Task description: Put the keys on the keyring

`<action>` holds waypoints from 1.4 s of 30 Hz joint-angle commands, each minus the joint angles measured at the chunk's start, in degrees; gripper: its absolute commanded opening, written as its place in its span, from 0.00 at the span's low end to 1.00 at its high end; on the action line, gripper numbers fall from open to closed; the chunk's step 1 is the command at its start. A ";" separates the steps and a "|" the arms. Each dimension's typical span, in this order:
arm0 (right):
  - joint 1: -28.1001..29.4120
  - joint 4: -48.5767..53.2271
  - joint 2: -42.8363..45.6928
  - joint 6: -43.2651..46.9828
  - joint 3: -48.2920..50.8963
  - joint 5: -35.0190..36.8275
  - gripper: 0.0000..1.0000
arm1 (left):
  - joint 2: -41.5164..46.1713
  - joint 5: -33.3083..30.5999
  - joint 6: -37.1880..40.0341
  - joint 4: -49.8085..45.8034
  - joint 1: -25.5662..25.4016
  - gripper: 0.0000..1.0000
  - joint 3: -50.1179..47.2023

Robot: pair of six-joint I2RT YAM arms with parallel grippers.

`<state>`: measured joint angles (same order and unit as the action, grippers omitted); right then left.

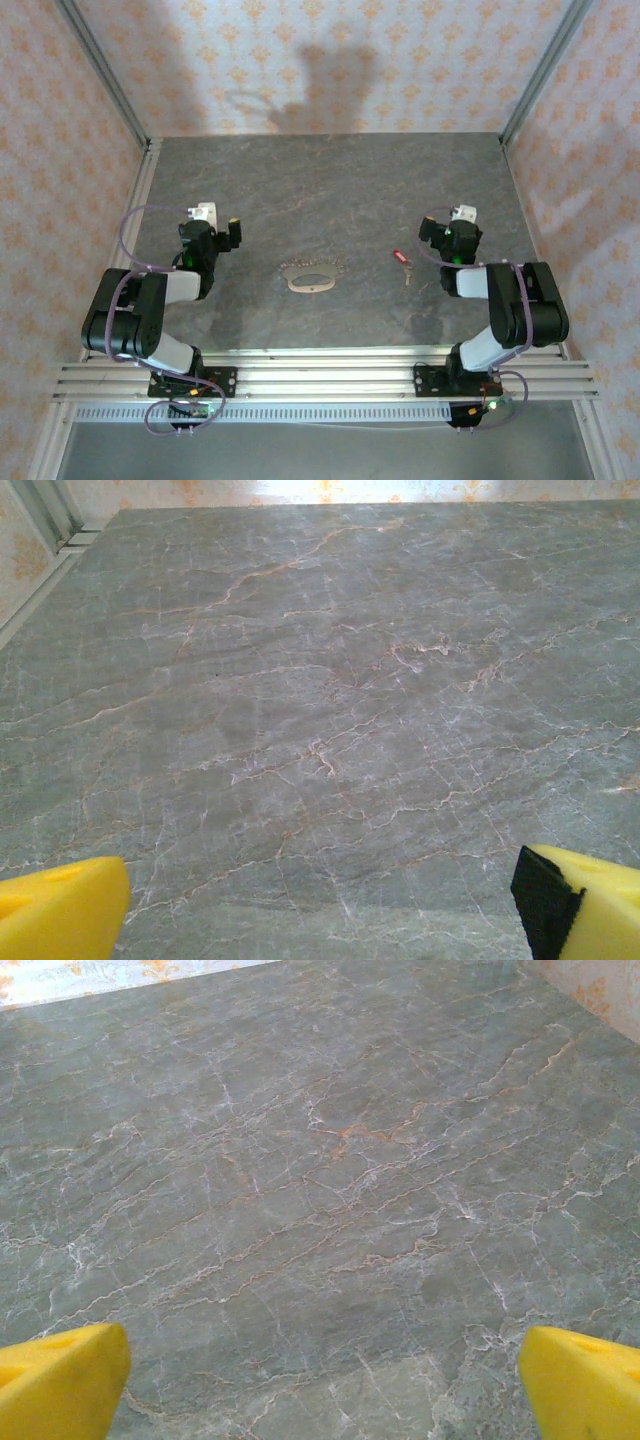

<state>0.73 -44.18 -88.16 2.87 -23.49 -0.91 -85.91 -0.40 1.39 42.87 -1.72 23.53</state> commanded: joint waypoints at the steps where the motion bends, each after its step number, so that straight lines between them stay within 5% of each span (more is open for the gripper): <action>1: -0.28 0.08 0.84 -0.10 -0.86 -0.93 0.99 | 0.12 0.05 -0.51 -0.99 0.55 1.00 1.25; 7: -0.38 0.00 2.25 -0.44 -0.33 -0.23 0.99 | 0.86 1.19 0.14 -2.31 0.50 0.98 1.78; 11: -0.38 11.31 11.43 -2.17 -2.25 3.38 0.98 | 6.01 1.23 -1.22 -23.01 0.53 0.96 10.83; 20: -0.38 40.46 18.25 -29.12 -15.30 -1.81 0.99 | 13.36 1.44 -15.11 -45.56 -2.39 0.94 20.07; 24: 0.34 45.07 13.67 -30.96 -19.01 -17.26 0.98 | 17.51 1.89 -22.17 -49.59 -9.69 0.93 19.57; 27: 2.70 48.23 11.32 -29.94 -19.93 -25.16 0.86 | 19.62 1.59 -27.86 -52.51 -15.93 0.94 18.90; 37: 18.35 56.44 13.48 -28.46 -17.60 -21.39 0.80 | 22.01 -5.43 -47.77 -49.85 -38.56 0.94 11.79; 42: 20.19 58.18 14.50 -29.58 -16.29 -18.36 0.81 | 15.68 -7.94 -50.86 -45.82 -44.85 0.94 11.72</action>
<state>20.78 10.63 -75.26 -25.78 -40.64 -22.76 -67.64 -4.01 -44.69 -6.35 -44.77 34.98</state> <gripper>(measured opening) 0.809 0.943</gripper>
